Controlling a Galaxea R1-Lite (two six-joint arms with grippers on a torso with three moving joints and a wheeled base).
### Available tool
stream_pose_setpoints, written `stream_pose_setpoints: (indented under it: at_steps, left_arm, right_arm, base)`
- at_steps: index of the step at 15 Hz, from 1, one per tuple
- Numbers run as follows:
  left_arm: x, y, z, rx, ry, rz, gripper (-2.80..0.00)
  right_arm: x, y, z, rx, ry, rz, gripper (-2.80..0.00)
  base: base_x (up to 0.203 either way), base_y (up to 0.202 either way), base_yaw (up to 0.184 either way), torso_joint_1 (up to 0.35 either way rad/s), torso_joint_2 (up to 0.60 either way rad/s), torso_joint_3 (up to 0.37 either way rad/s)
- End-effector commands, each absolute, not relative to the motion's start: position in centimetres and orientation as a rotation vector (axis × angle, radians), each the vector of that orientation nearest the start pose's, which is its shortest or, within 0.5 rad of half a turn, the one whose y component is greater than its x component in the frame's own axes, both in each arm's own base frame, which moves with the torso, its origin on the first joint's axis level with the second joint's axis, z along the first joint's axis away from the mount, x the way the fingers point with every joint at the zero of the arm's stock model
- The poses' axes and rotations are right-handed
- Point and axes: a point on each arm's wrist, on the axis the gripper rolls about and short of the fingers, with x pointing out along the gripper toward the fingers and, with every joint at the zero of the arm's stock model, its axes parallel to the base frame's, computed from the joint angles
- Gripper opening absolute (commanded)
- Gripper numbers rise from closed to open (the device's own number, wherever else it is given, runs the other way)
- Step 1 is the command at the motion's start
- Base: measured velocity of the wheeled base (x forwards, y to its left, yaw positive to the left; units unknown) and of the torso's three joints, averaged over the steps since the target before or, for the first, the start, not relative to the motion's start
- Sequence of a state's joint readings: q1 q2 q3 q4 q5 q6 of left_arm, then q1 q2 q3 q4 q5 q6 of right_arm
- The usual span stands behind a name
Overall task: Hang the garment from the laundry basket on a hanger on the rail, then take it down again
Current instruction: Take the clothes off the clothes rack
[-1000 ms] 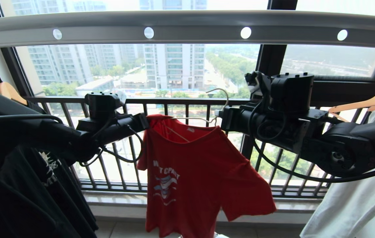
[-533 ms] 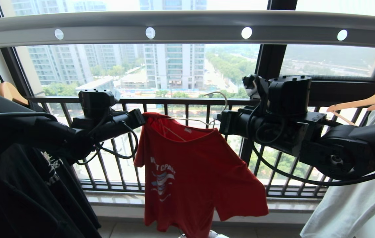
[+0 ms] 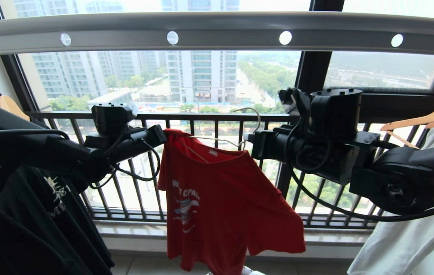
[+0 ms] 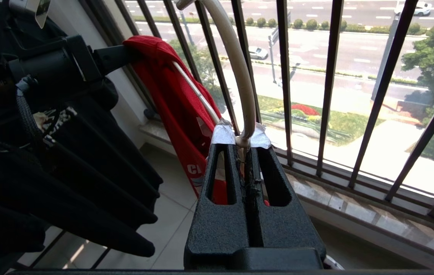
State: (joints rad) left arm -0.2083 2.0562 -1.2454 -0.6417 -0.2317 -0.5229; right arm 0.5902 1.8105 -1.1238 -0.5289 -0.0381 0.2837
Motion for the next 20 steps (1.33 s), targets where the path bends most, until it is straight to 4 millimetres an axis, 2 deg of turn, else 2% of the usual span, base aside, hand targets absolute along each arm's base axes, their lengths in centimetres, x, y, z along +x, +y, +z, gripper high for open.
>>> stream_pose_setpoints:
  at_steps: [1, 9, 12, 15, 20]
  left_arm:
    - [41.1, -9.2, 16.9, -0.519, 0.281, -0.372, -2.80]
    - [41.4, -8.9, 16.9, -0.564, 0.286, -0.362, -2.80]
    - [42.2, -8.8, 17.3, -0.628, 0.273, -0.340, -2.80]
    - [42.0, -8.8, 18.2, -0.681, 0.260, -0.342, -2.80]
    - [42.4, -8.9, 17.7, -0.685, 0.290, -0.334, -2.80]
  right_arm:
    - [29.3, 19.6, 22.8, 0.233, 0.213, 0.528, -2.80]
    - [29.4, 19.4, 23.1, 0.237, 0.203, 0.522, -2.80]
    - [29.4, 19.4, 23.0, 0.236, 0.205, 0.523, -2.80]
    - [28.9, 20.1, 22.3, 0.226, 0.229, 0.545, -2.80]
    - [28.4, 20.6, 22.0, 0.207, 0.240, 0.563, -2.80]
  base:
    - [0.000, 0.000, 0.000, 0.000, 0.00, 0.000]
    - [0.000, 0.000, 0.000, 0.000, 0.00, 0.000]
    - [0.000, 0.000, 0.000, 0.000, 0.00, 0.000]
    - [0.000, 0.000, 0.000, 0.000, 0.00, 0.000]
    - [0.000, 0.000, 0.000, 0.000, 0.00, 0.000]
